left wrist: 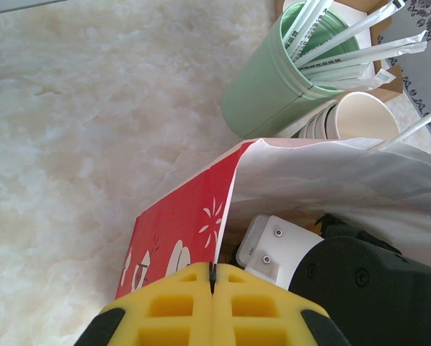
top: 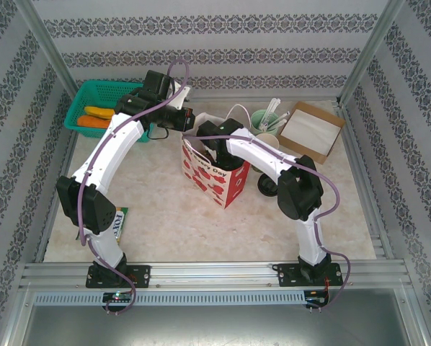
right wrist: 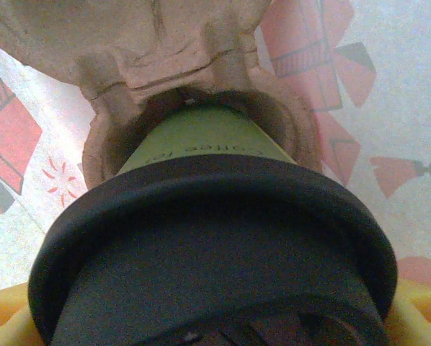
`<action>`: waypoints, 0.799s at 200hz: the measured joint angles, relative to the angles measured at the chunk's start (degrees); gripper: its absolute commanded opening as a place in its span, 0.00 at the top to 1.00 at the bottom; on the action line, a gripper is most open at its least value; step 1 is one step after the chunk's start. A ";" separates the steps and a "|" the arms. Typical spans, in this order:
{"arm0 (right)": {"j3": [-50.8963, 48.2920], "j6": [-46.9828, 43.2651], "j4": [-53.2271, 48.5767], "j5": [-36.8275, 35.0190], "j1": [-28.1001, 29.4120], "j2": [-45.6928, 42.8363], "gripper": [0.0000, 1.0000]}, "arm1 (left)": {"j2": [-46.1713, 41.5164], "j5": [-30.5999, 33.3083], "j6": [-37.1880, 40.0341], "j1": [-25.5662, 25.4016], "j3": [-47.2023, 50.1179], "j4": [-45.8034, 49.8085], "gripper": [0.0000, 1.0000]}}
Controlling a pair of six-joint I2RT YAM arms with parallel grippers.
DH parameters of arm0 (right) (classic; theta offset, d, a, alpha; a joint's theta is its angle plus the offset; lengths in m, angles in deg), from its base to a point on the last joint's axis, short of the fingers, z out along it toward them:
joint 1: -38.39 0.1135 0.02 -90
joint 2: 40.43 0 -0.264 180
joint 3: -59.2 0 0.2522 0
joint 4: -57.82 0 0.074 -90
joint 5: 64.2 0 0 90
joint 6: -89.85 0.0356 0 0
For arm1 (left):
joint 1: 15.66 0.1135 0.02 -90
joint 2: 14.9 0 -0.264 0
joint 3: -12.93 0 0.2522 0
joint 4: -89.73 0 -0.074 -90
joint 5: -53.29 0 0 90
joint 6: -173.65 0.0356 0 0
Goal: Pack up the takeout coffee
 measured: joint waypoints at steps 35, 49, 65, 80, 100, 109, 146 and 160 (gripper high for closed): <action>-0.83 0.00 0.90 0.83 -0.11 -0.42 0.47 | 0.00 -0.02 0.00 0.00 0.00 0.00 1.00; -1.11 0.00 1.20 0.83 -0.11 -0.55 0.47 | 0.00 -0.11 -0.02 0.00 0.00 0.00 1.00; -1.44 0.02 1.53 0.83 -0.11 -0.59 0.47 | 0.00 -0.20 -0.02 0.00 0.00 0.00 1.00; -2.03 0.02 2.03 0.83 -0.13 -0.79 0.47 | 0.00 -0.20 -0.02 0.00 0.00 0.00 1.00; -2.84 0.02 2.89 0.96 -0.37 -0.96 0.48 | 0.00 -0.20 -0.02 0.00 0.00 0.00 1.00; -3.10 0.00 3.19 1.01 -0.35 -0.98 0.48 | 0.00 -0.20 -0.02 0.00 0.00 0.00 1.00; -3.80 0.04 4.13 1.16 -0.37 -1.07 0.48 | 0.00 -0.20 -0.02 0.00 0.00 0.00 1.00; -4.00 0.07 4.37 1.42 -0.44 -0.98 0.48 | 0.00 -0.20 -0.02 0.00 0.00 0.00 1.00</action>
